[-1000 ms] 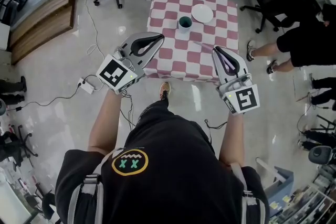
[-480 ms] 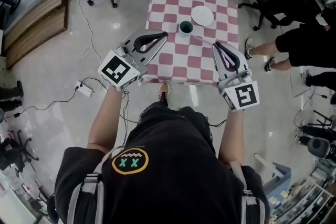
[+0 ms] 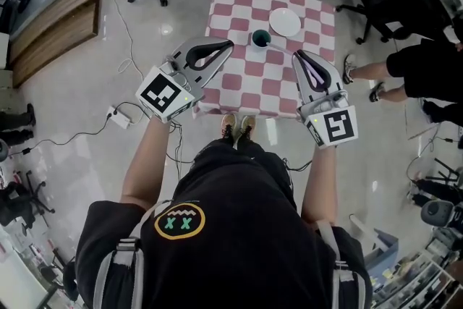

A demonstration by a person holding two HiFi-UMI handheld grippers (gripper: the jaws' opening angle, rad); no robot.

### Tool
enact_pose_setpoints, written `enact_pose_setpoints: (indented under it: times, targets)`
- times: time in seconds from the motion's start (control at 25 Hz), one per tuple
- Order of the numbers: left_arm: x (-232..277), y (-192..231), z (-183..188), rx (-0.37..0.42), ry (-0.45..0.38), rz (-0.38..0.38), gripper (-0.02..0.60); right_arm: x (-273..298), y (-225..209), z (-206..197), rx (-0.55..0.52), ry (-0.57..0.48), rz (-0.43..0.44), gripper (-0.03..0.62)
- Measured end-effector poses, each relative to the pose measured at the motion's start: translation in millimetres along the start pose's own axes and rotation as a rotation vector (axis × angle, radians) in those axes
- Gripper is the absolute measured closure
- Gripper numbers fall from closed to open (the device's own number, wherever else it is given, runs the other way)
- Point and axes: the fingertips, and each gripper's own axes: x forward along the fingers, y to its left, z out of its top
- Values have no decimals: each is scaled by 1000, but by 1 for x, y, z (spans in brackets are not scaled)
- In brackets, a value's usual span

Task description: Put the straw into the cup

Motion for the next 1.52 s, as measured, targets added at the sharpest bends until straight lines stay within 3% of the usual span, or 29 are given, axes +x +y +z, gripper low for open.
enact_pose_setpoints:
  times: [0.92, 1.52]
  targets:
    - [59, 22, -30, -24, 11, 20, 563, 53, -57, -64, 16, 79, 22, 545]
    - [88, 35, -46, -63, 39, 12, 563, 98, -68, -132, 42, 179, 36, 545]
